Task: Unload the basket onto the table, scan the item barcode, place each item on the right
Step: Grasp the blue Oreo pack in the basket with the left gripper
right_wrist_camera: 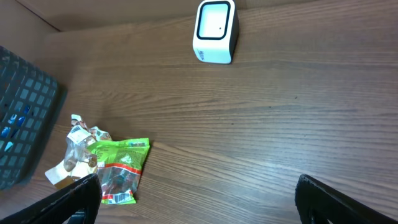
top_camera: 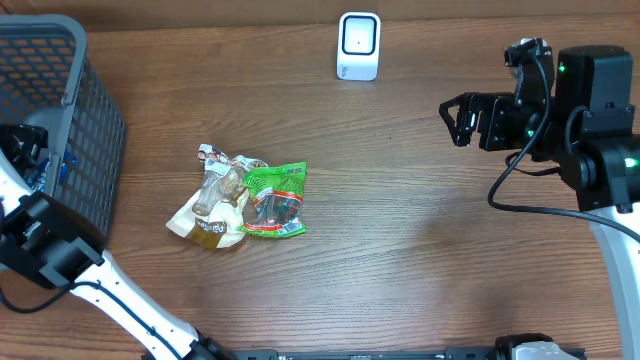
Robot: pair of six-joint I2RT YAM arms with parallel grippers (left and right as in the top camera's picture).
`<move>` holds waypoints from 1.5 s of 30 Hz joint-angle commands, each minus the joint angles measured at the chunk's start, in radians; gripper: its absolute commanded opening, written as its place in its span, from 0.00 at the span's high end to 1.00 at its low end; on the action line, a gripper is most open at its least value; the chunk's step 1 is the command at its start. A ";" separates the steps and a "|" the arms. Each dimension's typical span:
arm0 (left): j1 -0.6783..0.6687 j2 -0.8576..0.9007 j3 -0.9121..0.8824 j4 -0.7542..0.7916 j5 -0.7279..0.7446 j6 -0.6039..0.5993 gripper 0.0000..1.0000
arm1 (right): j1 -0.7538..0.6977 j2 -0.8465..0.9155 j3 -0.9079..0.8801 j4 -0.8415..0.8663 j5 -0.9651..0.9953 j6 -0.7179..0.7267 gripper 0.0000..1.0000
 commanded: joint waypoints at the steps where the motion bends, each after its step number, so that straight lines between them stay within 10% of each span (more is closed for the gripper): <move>1: -0.036 0.072 0.008 0.032 -0.042 -0.067 0.16 | 0.005 -0.001 0.027 -0.003 -0.002 0.011 0.00; 6: -0.069 0.133 0.007 0.041 -0.058 -0.083 0.20 | 0.005 -0.001 0.027 -0.014 -0.002 0.011 0.00; 12: -0.094 0.152 0.008 0.043 -0.057 -0.001 0.49 | 0.005 -0.001 0.027 -0.013 -0.002 0.011 0.00; 16: -0.097 0.151 0.008 0.027 -0.046 0.044 0.96 | 0.005 -0.001 0.027 -0.010 -0.002 0.011 0.00; 32: -0.120 -0.121 0.024 -0.049 0.116 0.417 0.96 | 0.005 -0.001 0.027 0.001 -0.002 0.011 0.00; 45: -0.229 -0.417 0.024 -0.090 0.129 0.489 0.96 | 0.005 -0.001 0.027 0.005 -0.002 0.011 0.00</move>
